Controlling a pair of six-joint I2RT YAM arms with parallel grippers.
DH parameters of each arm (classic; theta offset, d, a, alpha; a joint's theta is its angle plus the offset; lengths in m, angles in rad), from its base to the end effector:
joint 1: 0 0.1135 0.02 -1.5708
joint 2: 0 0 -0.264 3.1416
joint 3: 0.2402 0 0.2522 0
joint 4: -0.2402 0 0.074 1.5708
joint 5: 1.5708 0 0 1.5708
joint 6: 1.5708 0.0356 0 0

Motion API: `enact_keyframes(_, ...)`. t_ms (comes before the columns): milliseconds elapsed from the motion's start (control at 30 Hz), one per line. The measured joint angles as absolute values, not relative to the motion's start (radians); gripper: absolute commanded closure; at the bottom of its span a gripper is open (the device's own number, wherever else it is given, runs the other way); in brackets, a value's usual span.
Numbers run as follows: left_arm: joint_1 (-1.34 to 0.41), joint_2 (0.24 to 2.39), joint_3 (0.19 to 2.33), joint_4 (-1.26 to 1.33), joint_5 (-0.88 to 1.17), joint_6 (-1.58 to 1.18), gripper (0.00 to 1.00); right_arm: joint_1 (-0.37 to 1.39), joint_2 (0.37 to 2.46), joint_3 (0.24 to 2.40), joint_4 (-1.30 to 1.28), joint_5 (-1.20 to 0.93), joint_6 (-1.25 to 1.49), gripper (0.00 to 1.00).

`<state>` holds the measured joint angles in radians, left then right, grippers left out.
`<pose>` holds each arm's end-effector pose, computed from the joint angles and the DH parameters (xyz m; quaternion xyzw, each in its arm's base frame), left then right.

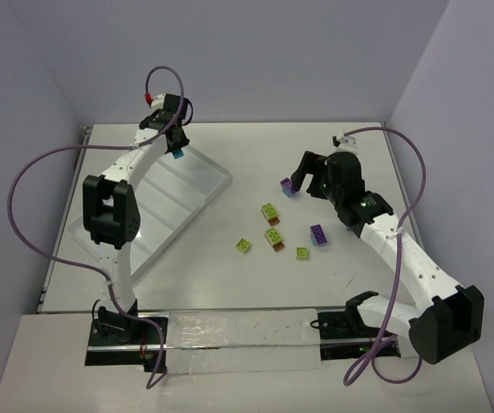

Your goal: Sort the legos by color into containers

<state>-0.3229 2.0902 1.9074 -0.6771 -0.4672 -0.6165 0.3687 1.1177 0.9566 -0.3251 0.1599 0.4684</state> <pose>0.4526 -0.1345 0.2770 -0.2131 0.8904 0.0403 0.4001 0.2374 0.0857 0.3198 0.0837 0.8507 0.1466 0.4979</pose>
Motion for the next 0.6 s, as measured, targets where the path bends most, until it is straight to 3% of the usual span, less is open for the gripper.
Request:
enact_keyframes(200, -0.269, 2.19, 1.974, -0.663, -0.416, -0.596, 0.95, 0.369, 1.07, 0.955, -0.325, 0.165, 0.463, 0.0)
enact_keyframes(333, -0.277, 2.254, 2.032, -0.66, -0.401, -0.586, 0.58, 0.369, 1.063, 0.955, -0.325, 0.163, 0.464, 0.0)
enact_keyframes(400, -0.281, 2.283, 2.055, -0.66, -0.398, -0.581, 0.32, 0.369, 1.063, 0.955, -0.325, 0.161, 0.465, 0.0)
enact_keyframes(500, -0.283, 2.306, 2.068, -0.664, -0.394, -0.575, 0.1, 0.369, 1.062, 0.951, -0.325, 0.16, 0.468, 0.0)
enact_keyframes(600, -0.285, 2.302, 2.054, -0.653, -0.395, -0.583, 0.08, 0.369, 1.062, 0.941, -0.327, 0.16, 0.471, 0.0)
